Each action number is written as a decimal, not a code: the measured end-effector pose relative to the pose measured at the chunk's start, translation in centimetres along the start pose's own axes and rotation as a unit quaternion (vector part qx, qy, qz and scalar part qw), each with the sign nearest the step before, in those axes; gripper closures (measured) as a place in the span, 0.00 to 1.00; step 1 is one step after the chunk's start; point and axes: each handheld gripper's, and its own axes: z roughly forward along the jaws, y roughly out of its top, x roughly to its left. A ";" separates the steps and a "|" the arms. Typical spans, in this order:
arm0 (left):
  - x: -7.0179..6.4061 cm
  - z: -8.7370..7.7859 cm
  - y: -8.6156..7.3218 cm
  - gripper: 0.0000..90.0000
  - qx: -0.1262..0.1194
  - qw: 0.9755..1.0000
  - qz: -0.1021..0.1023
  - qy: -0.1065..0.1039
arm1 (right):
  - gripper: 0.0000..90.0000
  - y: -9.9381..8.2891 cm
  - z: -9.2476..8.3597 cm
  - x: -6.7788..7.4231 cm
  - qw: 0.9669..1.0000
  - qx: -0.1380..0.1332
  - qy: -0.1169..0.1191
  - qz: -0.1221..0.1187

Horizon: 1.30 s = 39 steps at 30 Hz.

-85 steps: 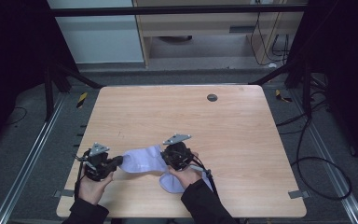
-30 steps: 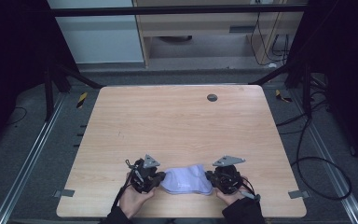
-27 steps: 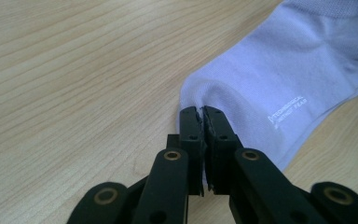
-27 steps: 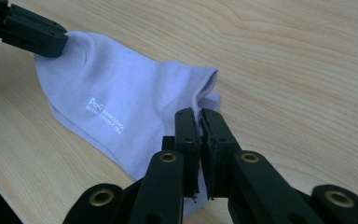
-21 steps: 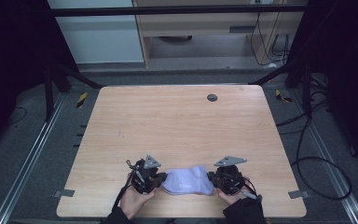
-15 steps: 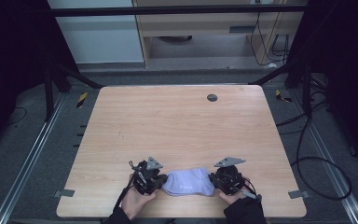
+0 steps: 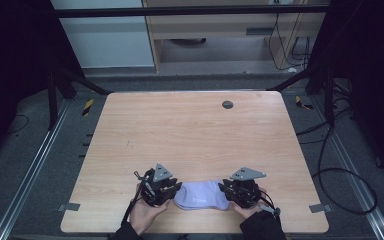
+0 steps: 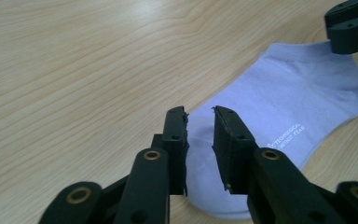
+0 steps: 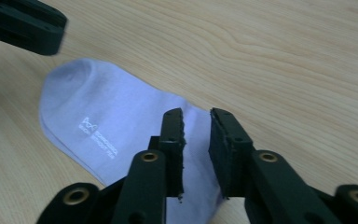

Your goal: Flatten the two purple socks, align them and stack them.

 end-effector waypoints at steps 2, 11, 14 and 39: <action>-0.5 0.8 -0.1 0.86 0.005 1.000 0.008 -0.007 | 0.92 -0.2 0.6 0.0 1.000 0.009 0.015 0.006; -1.3 2.1 -1.2 0.89 0.039 0.999 0.028 -0.019 | 0.97 -1.2 2.2 0.2 0.998 0.062 0.018 -0.014; -1.3 2.0 -1.5 0.89 0.041 0.998 0.030 -0.021 | 0.97 -1.3 2.3 0.1 0.997 0.068 0.015 -0.013; 10.0 -4.0 -2.9 0.42 -0.036 0.994 -0.049 0.091 | 0.40 -1.5 -0.9 -6.6 0.993 -0.049 -0.094 0.057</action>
